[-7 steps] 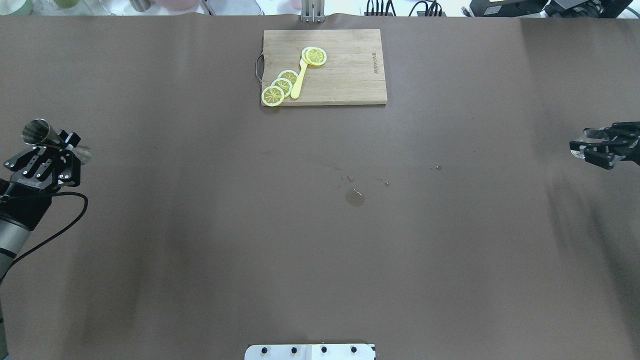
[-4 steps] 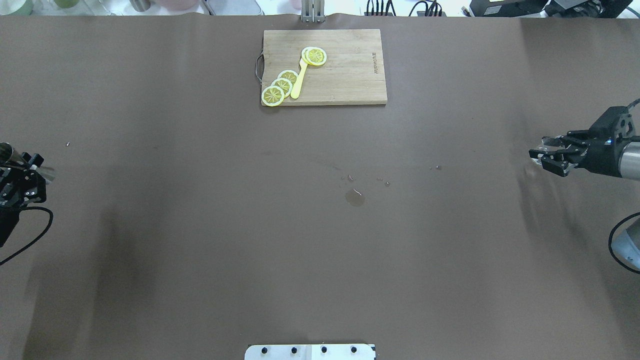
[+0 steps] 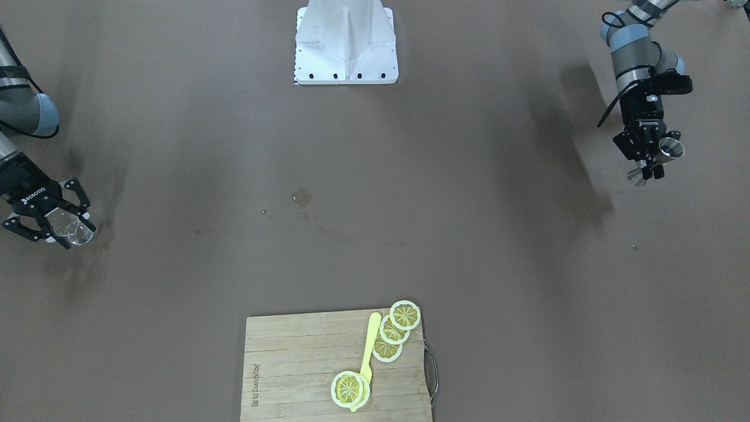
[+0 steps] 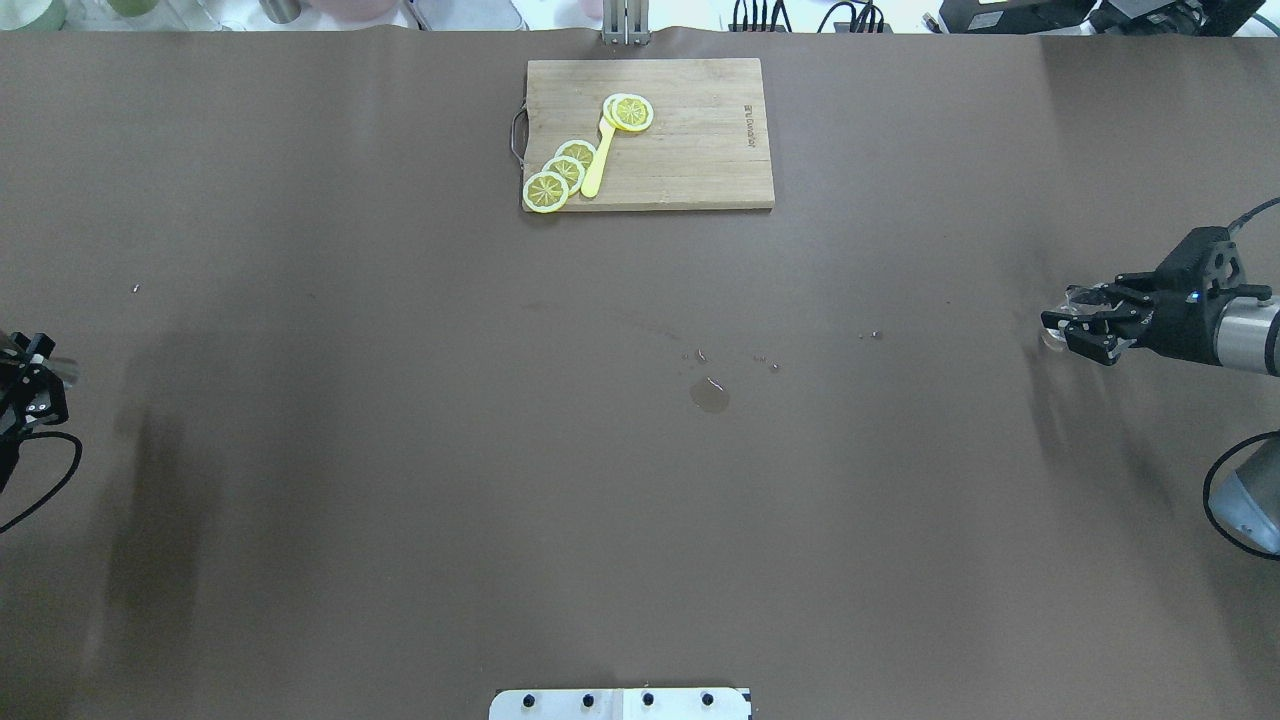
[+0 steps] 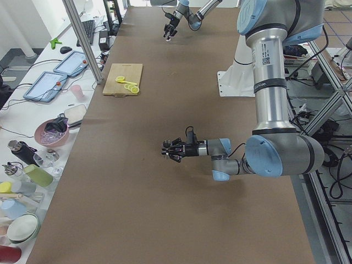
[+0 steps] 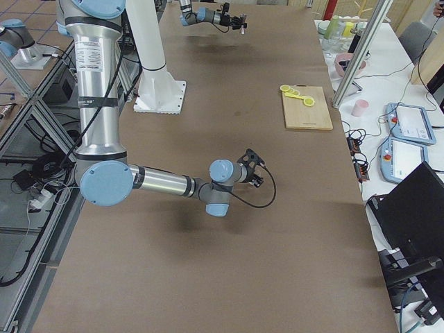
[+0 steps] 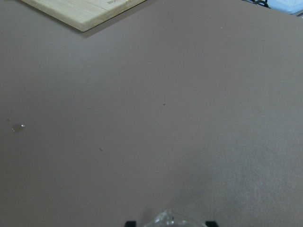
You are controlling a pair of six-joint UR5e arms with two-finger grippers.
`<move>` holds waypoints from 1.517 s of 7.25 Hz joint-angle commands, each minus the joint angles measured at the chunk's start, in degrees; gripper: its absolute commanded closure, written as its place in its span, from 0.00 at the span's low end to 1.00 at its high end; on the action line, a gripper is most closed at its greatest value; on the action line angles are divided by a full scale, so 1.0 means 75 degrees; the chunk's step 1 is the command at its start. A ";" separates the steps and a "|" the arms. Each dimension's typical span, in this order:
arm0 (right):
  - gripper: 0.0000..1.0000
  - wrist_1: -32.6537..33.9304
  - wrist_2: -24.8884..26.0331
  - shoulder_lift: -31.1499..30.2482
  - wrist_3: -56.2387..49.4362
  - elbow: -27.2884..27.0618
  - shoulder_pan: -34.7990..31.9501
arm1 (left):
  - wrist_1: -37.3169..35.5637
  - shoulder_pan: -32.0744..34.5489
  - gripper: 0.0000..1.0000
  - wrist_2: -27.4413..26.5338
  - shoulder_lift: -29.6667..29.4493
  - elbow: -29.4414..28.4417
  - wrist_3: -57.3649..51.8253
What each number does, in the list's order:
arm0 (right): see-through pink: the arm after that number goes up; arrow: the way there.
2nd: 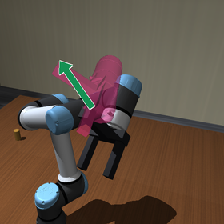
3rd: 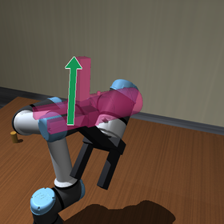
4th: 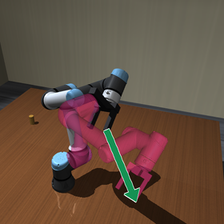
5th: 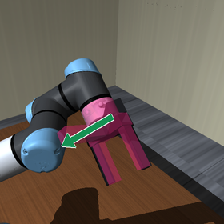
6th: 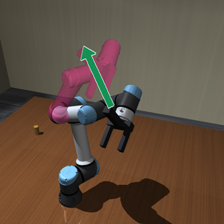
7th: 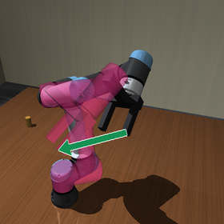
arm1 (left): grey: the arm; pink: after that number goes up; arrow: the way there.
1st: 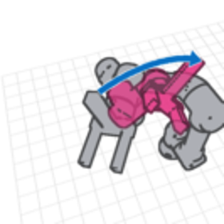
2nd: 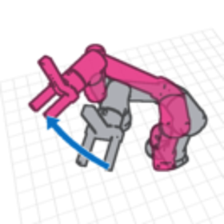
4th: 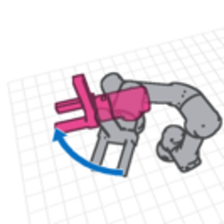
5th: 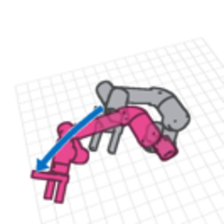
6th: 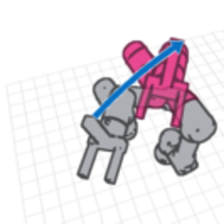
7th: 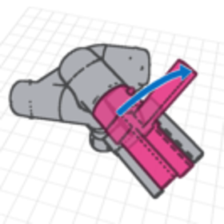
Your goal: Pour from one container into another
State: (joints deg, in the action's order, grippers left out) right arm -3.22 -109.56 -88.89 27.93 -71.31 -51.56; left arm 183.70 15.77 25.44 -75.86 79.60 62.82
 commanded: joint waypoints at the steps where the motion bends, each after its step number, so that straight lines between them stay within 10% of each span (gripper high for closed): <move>1: 1.00 -0.0016 0.0007 0.0005 -0.0009 0.0027 0.0043 | -0.0165 -0.0028 1.00 0.0018 0.0002 -0.0124 0.0318; 3: 0.83 -0.0039 0.0007 0.0005 -0.0009 0.0097 0.0066 | -0.0703 -0.0028 1.00 0.0204 -0.0010 0.0003 0.0786; 6: 0.00 -0.0271 0.0112 0.0005 0.0002 0.0156 0.0101 | -0.1161 -0.0017 1.00 0.0276 -0.0010 0.0074 0.1198; 11: 0.00 -0.0461 0.0054 -0.0007 0.0014 0.0157 0.0101 | -0.1665 0.0007 1.00 0.0253 -0.0336 0.0297 0.1093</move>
State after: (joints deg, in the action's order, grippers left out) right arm -6.68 -108.86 -88.94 27.97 -69.51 -50.80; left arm 172.11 15.80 27.35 -77.11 81.55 71.26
